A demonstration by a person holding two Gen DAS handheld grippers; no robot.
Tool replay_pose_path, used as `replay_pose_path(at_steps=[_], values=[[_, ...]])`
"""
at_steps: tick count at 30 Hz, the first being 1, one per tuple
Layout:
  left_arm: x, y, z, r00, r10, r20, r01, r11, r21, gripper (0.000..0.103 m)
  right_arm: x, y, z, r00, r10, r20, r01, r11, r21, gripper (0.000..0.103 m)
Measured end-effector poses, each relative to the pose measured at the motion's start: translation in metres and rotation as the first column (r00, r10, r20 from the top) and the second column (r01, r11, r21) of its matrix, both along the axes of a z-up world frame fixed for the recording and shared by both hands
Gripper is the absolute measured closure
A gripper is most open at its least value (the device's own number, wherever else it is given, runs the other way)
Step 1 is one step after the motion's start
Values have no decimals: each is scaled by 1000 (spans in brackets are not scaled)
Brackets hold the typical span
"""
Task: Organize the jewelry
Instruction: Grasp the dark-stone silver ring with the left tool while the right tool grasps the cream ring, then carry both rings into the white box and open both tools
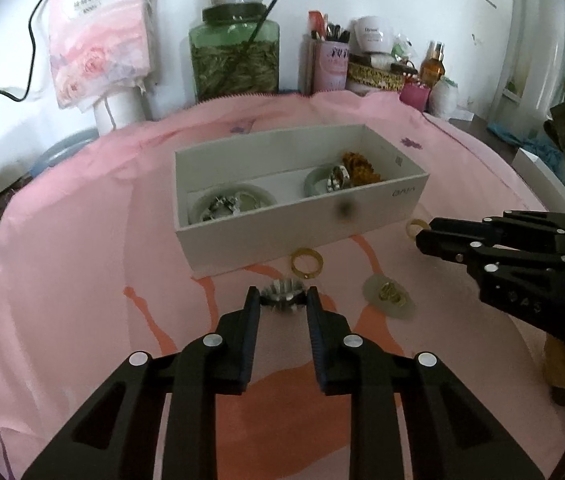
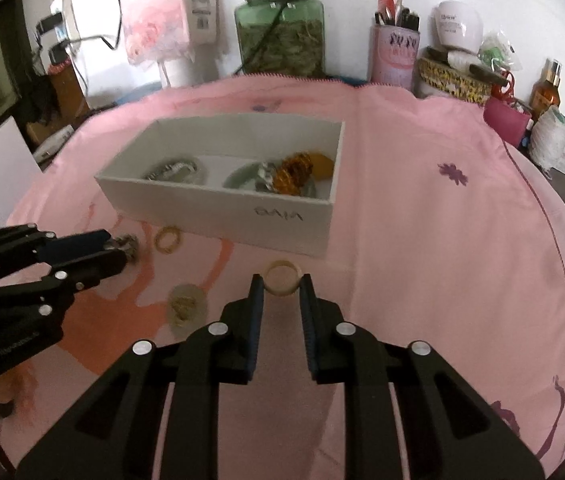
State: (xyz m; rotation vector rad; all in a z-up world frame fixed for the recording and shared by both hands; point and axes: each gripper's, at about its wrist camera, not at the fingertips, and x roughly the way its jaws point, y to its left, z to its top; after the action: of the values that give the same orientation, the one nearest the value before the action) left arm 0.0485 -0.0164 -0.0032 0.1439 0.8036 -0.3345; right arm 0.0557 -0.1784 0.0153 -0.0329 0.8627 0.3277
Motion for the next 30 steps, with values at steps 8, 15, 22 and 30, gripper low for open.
replay_pose_path(at_steps=[8, 15, 22, 30], values=[[-6, 2, 15, 999, 9, 45, -8, 1000, -12, 96, -11, -5, 22, 998, 3, 66, -7, 998, 68, 85], [-6, 0, 11, 1000, -14, 21, 15, 1000, -23, 80, -7, -8, 21, 999, -6, 50, 2, 997, 71, 85], [3, -9, -3, 1000, 2, 6, -2, 999, 47, 52, -7, -6, 19, 999, -3, 46, -1, 998, 67, 85], [2, -10, -6, 1000, -27, 2, 27, 998, 51, 78, -8, -6, 19, 999, -4, 47, 0, 998, 70, 85]])
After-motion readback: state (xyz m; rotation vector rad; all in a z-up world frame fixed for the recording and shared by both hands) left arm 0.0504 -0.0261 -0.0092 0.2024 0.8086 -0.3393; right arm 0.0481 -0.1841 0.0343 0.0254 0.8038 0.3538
